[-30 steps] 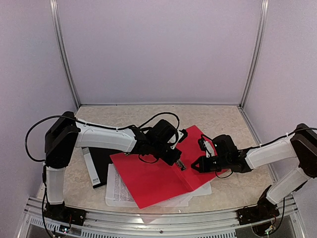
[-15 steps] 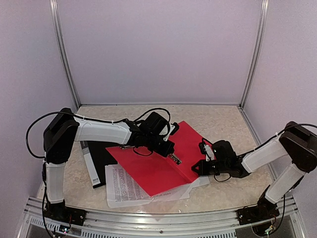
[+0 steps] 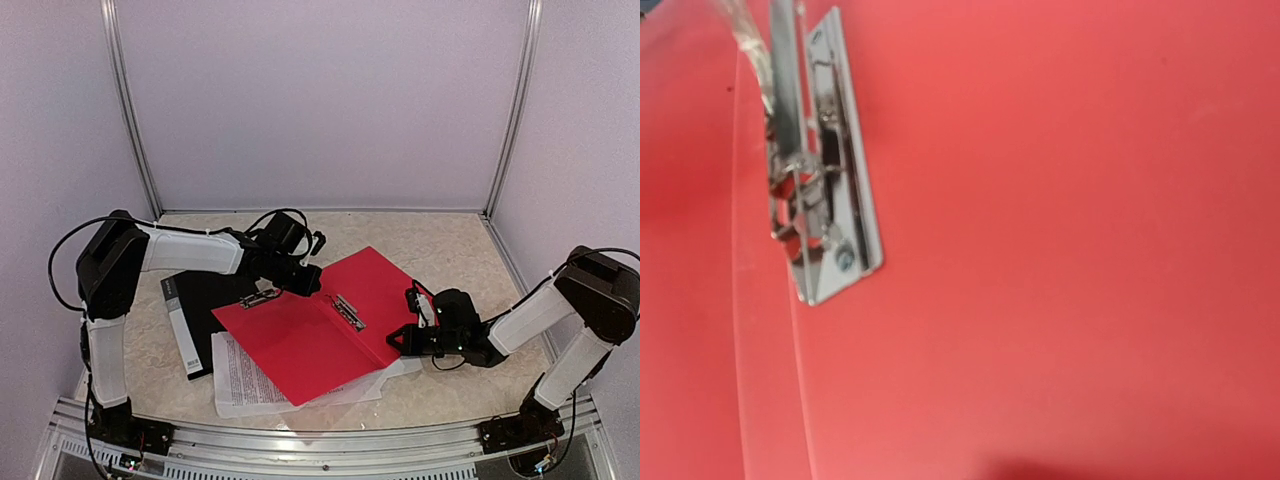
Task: Put the files into the folder
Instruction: Open the spring clip on the folder at the center of the board, then pick up the folder from the center of the board.
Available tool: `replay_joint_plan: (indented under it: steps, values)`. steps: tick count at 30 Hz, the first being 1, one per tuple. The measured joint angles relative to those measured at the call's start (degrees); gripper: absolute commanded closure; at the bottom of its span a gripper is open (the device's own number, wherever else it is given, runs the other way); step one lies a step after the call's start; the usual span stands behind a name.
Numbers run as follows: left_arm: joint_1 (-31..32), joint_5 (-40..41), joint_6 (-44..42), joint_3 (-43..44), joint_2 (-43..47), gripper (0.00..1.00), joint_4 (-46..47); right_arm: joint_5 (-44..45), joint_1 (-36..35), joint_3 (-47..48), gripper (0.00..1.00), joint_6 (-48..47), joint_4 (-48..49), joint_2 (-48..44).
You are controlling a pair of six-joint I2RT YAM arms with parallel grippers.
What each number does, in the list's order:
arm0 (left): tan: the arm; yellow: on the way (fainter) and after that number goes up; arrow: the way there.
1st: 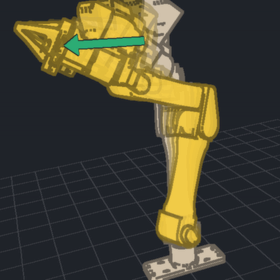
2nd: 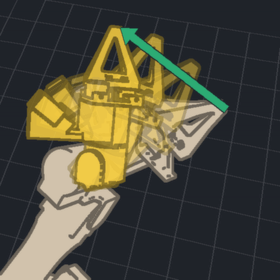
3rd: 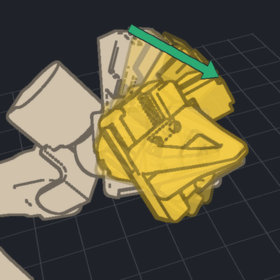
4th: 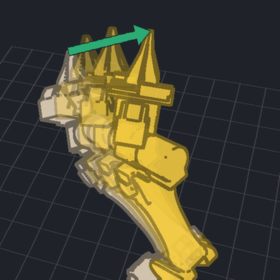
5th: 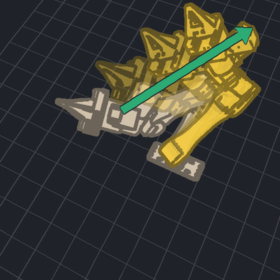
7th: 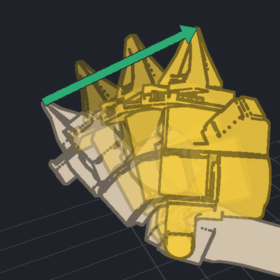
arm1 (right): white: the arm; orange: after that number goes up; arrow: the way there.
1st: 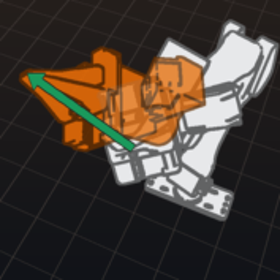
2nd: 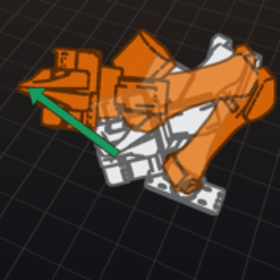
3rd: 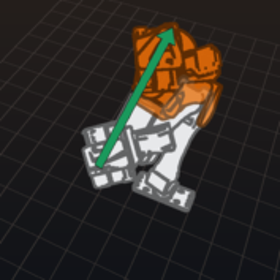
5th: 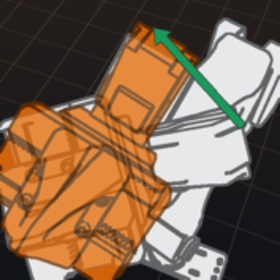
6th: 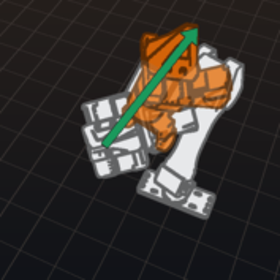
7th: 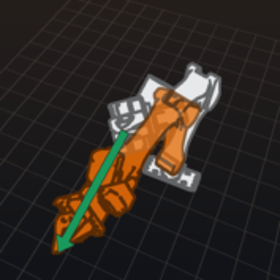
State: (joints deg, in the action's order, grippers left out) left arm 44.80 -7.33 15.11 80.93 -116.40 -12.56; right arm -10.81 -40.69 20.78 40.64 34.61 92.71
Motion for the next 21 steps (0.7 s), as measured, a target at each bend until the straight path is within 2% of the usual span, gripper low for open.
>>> replay_joint_plan:
  steps: [8,15,18,21]
  values:
    - [-3.8,2.9,0.2,-0.4,-0.1,0.83,-2.9,-0.1,0.0,-0.1,0.99,0.3,0.3,0.1]
    - [-3.8,4.0,0.2,-3.5,1.9,0.58,-1.8,-0.3,-0.2,0.9,0.95,-0.5,-2.3,-1.2]
    - [-1.8,6.2,-0.3,-9.2,8.0,0.44,-1.9,0.5,-0.6,2.8,0.94,-1.8,-8.8,-3.3]
    - [1.2,9.5,0.2,-12.6,16.2,0.25,-2.8,1.4,-0.8,5.4,0.94,-3.4,-14.8,-4.3]
